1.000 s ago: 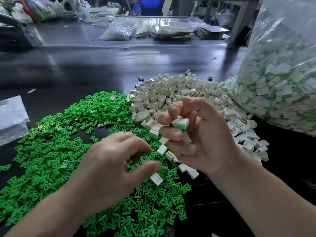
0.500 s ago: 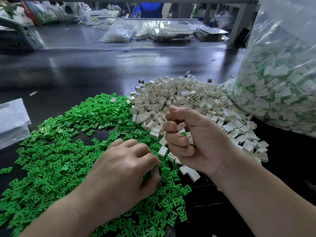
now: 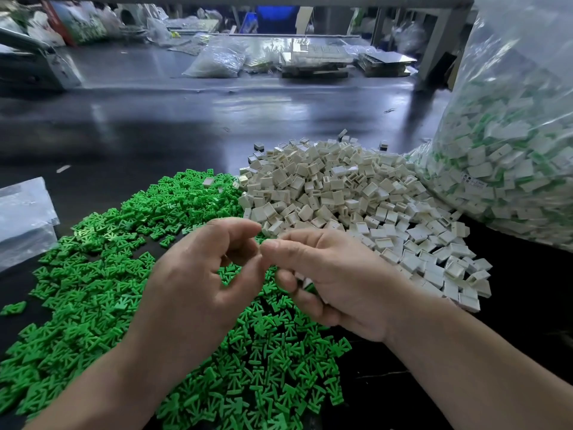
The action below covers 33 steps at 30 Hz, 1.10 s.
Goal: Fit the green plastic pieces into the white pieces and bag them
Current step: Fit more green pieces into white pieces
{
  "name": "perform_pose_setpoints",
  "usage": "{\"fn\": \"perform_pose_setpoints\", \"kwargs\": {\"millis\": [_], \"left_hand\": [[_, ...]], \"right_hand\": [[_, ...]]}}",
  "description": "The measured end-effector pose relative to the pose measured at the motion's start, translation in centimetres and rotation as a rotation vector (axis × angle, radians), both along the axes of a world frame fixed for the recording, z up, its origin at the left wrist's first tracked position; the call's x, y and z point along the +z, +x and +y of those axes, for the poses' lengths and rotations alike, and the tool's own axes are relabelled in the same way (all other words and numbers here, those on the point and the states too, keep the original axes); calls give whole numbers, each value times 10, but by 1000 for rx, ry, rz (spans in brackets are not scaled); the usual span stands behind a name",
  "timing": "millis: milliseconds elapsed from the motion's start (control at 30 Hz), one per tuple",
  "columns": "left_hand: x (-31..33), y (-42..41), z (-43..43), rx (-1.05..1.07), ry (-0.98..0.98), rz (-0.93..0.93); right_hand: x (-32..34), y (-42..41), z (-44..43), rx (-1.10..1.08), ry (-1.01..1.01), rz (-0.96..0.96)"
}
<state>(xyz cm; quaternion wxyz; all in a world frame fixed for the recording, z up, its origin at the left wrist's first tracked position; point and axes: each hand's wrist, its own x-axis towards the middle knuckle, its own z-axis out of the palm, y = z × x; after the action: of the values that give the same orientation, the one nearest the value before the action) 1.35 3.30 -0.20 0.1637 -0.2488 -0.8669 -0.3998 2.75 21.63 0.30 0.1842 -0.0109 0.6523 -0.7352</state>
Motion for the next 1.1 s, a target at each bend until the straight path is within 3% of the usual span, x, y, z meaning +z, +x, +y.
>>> {"fn": "perform_pose_setpoints", "kwargs": {"millis": [333,500,600,833,1000,1100], "left_hand": [[-1,-1,-1,-71,-2,-11],[-9,-6,-3,-48,-461,23],[-14,-6,3,-60,-605,72],[-20,-15,4,-123,-578,214],[-19,-14,4,-98,-616,179],[-16,-11,6,-23,-469,92]], "right_hand": [[4,-6,8,-46,-175,-85],[3,-11,15,-102,-447,-36],[3,-12,13,-85,-523,-45],[2,-13,12,-130,-517,-214],[4,-11,11,-87,-524,-253],[6,-10,11,-79,-522,-256]]}}
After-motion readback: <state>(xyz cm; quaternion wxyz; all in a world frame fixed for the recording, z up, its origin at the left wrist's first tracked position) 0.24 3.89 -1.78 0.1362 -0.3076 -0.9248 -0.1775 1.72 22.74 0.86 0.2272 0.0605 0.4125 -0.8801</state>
